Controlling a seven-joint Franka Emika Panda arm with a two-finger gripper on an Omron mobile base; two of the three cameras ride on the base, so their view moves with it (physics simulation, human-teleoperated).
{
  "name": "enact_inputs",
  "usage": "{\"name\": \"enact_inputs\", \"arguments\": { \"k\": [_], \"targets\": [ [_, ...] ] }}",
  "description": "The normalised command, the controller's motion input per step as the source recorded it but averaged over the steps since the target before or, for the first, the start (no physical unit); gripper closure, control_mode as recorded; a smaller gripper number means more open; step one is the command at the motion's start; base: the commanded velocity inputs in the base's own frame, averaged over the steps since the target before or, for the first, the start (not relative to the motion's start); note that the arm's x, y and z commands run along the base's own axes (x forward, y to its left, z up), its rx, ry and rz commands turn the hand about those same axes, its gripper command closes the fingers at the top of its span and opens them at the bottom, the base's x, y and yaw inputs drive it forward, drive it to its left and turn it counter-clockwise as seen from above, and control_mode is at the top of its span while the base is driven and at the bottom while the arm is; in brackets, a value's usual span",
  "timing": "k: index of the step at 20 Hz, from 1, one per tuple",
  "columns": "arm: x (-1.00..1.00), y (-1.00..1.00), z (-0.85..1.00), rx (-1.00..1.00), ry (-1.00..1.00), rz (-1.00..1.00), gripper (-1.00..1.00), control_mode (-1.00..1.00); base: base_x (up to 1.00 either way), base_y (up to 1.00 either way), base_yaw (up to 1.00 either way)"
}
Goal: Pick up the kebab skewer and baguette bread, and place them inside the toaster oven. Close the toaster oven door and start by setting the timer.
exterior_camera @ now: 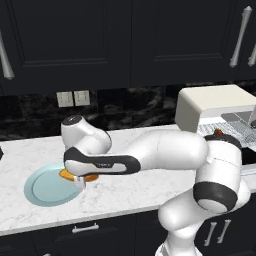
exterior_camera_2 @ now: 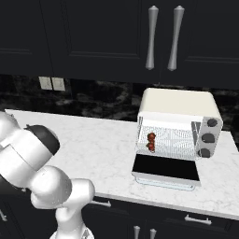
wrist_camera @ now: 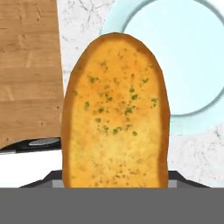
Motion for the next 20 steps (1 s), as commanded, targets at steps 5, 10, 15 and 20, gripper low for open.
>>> {"name": "enact_inputs", "arguments": {
  "k": [5,10,15,20],
  "targets": [
    [-0.19,-0.93,0.48,0.03,-0.05,-0.1,1.0,-1.0,0.0,0.0,0.0],
    [-0.11,-0.92,0.55,0.05,-0.05,-0.09,1.0,-1.0,0.0,0.0,0.0],
    [-0.1,-0.93,0.42,0.04,-0.02,-0.1,1.0,-1.0,0.0,0.0,0.0],
    [-0.15,-0.96,0.28,0.01,0.0,-0.15,1.0,-1.0,0.0,0.0,0.0]
  ]
}}
